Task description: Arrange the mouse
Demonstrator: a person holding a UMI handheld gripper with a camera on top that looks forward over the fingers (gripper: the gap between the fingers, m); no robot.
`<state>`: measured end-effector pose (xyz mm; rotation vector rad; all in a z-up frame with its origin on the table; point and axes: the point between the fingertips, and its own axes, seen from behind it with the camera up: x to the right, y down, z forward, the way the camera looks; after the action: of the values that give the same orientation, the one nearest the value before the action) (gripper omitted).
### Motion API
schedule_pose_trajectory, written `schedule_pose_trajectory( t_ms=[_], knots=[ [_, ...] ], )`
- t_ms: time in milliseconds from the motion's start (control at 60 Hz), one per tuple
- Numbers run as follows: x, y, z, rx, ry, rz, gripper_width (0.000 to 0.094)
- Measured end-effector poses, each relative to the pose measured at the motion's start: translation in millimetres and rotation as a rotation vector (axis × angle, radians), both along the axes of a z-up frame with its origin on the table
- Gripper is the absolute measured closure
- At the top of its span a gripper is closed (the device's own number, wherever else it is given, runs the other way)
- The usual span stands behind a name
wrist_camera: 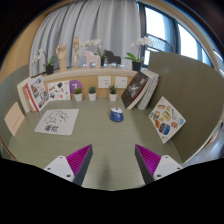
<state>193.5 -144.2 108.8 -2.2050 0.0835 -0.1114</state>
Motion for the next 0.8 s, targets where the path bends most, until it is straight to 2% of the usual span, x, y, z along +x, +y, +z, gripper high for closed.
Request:
schedule_pose_trajectory(
  t_ms=[117,233,500,667,700,767,800],
  knots=[
    [32.9,41.3,-58.0,-0.068,0.009,-0.019,0.0078],
    [49.8,92.7,-94.0,-0.123,0.010,-0.012,0.0085],
    [55.2,230.9,-117.0,-0.137,0.030,-0.011,0.0093],
    [52.5,290.0,-118.5,-0.128,0.081,-0.018,0.0179],
    [53.5,295.8,-118.6,-0.131,0.079,-0.023,0.0219],
    [54.6,302.5,-118.8,-0.136,0.075,-0.036,0.0404],
    [54.9,303.3,-118.8,-0.140,0.065,-0.038,0.0416]
  ],
)
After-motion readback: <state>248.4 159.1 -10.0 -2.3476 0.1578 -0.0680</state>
